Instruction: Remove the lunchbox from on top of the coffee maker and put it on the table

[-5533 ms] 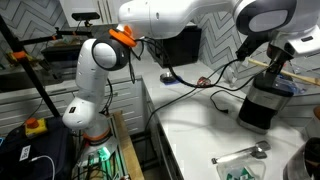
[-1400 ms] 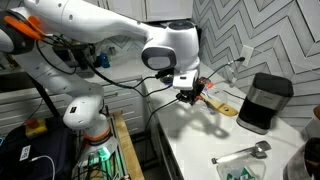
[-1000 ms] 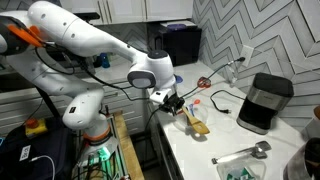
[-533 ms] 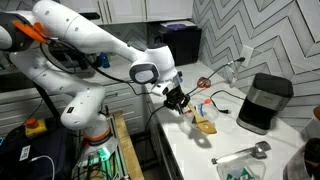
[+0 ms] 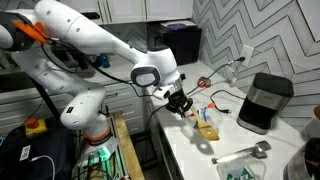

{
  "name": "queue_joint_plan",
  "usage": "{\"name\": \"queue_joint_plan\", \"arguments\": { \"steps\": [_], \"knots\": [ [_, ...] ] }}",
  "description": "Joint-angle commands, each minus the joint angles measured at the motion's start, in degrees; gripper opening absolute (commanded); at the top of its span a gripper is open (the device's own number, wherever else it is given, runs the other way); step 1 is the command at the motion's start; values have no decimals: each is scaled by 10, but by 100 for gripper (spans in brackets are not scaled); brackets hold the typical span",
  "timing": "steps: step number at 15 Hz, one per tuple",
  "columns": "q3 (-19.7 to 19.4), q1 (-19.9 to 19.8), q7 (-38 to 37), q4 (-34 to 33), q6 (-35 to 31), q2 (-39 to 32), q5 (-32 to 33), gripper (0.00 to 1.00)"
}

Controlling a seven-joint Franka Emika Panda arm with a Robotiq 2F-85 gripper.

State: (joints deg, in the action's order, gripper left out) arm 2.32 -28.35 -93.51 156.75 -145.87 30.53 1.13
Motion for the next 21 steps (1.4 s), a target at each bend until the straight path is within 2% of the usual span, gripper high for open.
{"name": "queue_joint_plan", "arguments": {
  "steps": [1, 5, 6, 8, 9, 10, 11, 13, 18, 19, 20, 21],
  "knots": [
    [-40, -2, 7, -34, -37, -72, 6, 2],
    [-80, 11, 38, -72, -38, -127, -1, 2],
    [-86, 13, 46, -80, -33, -137, 0, 5],
    [-95, 17, 56, -96, -28, -151, 6, 2],
    [-97, 19, 60, -101, -25, -156, 7, 11],
    [-95, 22, 62, -105, -25, -159, 15, 3],
    [-92, 23, 61, -109, -25, -161, 23, 4],
    [-88, 34, 60, -112, -25, -161, 27, 0],
    [-67, 59, 42, -106, -19, -147, 47, 2],
    [-64, 65, 43, -104, -10, -147, 45, 32],
    [-61, 68, 40, -103, -4, -148, 46, 33],
    [-55, 69, 30, -101, 1, -149, 54, 40]
  ]
}}
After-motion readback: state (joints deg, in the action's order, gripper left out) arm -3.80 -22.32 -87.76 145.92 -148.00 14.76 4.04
